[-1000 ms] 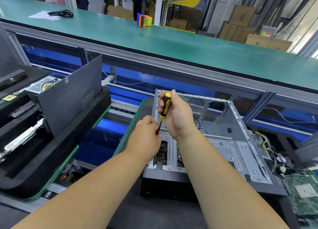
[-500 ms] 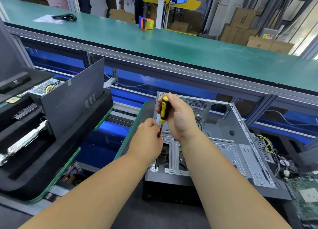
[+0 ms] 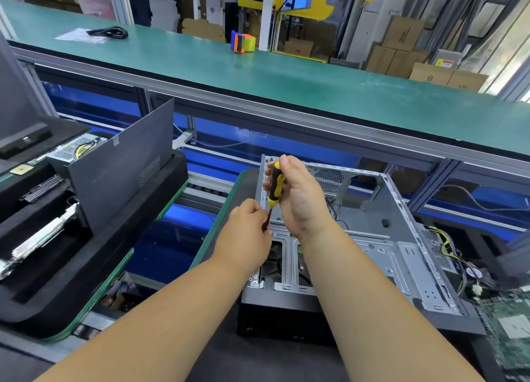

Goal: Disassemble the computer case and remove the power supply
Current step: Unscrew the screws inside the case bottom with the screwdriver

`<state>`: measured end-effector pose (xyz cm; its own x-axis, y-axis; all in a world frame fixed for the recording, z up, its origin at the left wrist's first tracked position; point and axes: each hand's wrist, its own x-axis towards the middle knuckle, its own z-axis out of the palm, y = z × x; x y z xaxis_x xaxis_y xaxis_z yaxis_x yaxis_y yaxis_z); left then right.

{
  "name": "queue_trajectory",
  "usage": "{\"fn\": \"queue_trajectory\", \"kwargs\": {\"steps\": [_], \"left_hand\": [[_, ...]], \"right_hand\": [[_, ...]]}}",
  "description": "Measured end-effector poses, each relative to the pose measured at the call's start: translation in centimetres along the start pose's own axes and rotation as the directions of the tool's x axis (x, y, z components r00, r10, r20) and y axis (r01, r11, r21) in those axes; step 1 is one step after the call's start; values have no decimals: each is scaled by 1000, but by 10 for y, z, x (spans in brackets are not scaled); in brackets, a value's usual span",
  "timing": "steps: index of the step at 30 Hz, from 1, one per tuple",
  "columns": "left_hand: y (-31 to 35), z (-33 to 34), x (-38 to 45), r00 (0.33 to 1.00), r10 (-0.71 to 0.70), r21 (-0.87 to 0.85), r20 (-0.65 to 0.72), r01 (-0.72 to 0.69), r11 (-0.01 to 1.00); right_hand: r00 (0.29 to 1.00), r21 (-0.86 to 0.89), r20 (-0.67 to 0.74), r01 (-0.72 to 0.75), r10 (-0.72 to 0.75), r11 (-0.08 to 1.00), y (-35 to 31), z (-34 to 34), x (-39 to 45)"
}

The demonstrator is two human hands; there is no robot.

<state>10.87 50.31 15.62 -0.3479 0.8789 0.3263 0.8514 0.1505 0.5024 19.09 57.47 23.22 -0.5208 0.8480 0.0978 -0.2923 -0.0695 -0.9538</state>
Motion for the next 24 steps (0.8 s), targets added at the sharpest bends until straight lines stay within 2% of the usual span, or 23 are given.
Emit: {"fn": "queue_trajectory", "kwargs": {"steps": [8, 12, 16, 24], "left_hand": [[1, -1, 0, 1000, -9, 3, -3, 9, 1000], [1, -2, 1, 1000, -20, -17, 5, 20, 1000], [0, 0, 0, 1000, -9, -18, -2, 9, 1000], [0, 0, -1, 1000, -3, -16, -11, 3, 1000]], "right_hand": [[1000, 62, 23, 15, -17, 998, 7, 12, -6], [998, -10, 54, 37, -36, 999, 8, 17, -6], [999, 76, 11, 44, -45, 996, 4, 9, -1], [998, 99, -54, -25, 30, 995, 9, 6, -1]]}}
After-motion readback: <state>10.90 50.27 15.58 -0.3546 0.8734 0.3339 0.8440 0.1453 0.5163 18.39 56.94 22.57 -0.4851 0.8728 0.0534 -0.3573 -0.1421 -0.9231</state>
